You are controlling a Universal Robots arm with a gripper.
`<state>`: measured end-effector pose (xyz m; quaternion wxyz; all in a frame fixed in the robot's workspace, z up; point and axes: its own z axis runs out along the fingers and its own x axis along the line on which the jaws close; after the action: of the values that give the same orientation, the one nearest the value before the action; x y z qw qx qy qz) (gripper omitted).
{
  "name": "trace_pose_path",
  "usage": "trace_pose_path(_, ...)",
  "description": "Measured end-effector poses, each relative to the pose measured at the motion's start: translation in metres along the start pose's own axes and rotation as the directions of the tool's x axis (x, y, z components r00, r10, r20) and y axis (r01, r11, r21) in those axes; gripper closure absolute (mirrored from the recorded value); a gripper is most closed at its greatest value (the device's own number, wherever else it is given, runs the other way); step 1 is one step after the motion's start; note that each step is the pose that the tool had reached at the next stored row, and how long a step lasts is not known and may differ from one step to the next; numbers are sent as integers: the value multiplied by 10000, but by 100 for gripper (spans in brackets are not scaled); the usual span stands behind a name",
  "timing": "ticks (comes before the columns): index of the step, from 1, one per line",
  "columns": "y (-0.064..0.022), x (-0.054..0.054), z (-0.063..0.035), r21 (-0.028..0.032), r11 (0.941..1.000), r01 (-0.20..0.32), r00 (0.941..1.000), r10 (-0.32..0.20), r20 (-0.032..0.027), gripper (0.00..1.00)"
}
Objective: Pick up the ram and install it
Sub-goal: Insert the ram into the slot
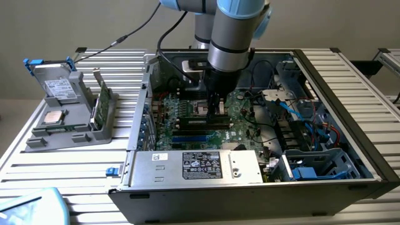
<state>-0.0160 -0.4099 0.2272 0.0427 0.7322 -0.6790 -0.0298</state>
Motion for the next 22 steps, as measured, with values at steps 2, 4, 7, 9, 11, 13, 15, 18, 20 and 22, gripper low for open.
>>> trace_pose_path(2,-1,-4,9,-5,10000,-36,10000,36,2,86)
trace_pose_path(4,-2,-6,17,-11,10000,-60,10000,60,-2,86)
trace_pose_path(7,-2,-8,26,-27,10000,-91,10000,91,-5,86)
trace_pose_path(9,-3,-9,31,-37,9999,-111,9999,111,-7,86)
trace_pose_path(11,-4,-11,37,-45,9999,-130,9999,130,-8,86)
trace_pose_path(13,-4,-12,42,-55,9999,-152,9999,152,-12,86)
trace_pose_path(15,-5,-15,46,-64,9998,-173,9998,173,-14,86)
trace_pose_path(18,-6,-19,49,-96,9997,-206,9998,206,-18,86)
trace_pose_path(20,-6,-22,52,-121,9997,-228,9997,227,-27,86)
trace_pose_path(22,-7,-26,55,-140,9996,-244,9997,244,-38,86)
